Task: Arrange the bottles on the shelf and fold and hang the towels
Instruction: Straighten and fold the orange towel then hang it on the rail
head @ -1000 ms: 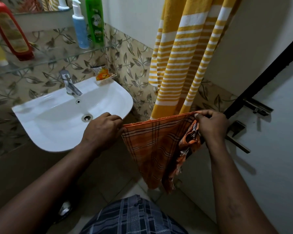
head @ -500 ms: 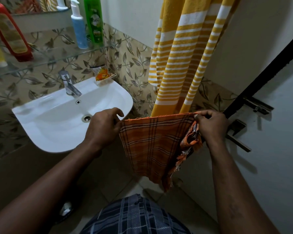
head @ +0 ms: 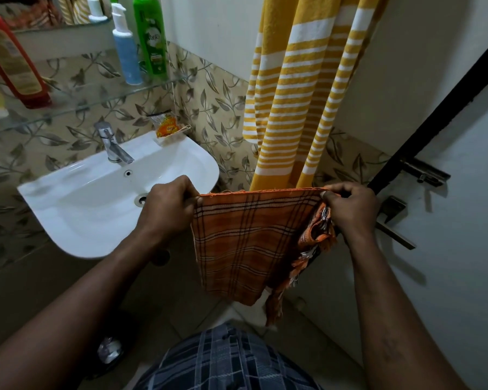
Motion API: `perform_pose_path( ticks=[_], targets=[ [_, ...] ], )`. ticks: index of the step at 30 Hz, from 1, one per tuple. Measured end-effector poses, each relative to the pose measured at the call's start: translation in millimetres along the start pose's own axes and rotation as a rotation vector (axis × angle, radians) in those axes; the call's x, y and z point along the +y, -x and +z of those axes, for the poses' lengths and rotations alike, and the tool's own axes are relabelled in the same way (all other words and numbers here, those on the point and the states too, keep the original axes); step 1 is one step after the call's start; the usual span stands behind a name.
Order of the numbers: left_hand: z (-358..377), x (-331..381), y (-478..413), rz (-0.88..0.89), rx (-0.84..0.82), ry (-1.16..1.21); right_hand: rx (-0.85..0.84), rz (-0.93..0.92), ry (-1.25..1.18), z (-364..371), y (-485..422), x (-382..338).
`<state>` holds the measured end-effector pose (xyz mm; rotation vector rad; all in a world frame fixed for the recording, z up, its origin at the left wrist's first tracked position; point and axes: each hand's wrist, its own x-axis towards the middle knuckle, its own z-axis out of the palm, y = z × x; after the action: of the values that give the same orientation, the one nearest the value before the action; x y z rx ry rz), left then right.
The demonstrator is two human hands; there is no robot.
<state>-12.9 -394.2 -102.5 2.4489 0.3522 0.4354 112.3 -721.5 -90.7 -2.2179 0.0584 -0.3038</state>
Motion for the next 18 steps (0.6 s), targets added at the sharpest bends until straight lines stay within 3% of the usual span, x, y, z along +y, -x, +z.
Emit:
perform_pose_path(
  ticks=[7,12,18],
  targets=[
    [-4,4,2,0.131,0.047,-0.196,0.011,0.015,0.002,2,1,2],
    [-8,5,1,0.042,0.032,0.01,0.005,0.059,-0.016,4,4,4],
    [-14,-3,4,0.041,0.01,0.08,-0.008,0.122,-0.054,5,8,5]
  ],
)
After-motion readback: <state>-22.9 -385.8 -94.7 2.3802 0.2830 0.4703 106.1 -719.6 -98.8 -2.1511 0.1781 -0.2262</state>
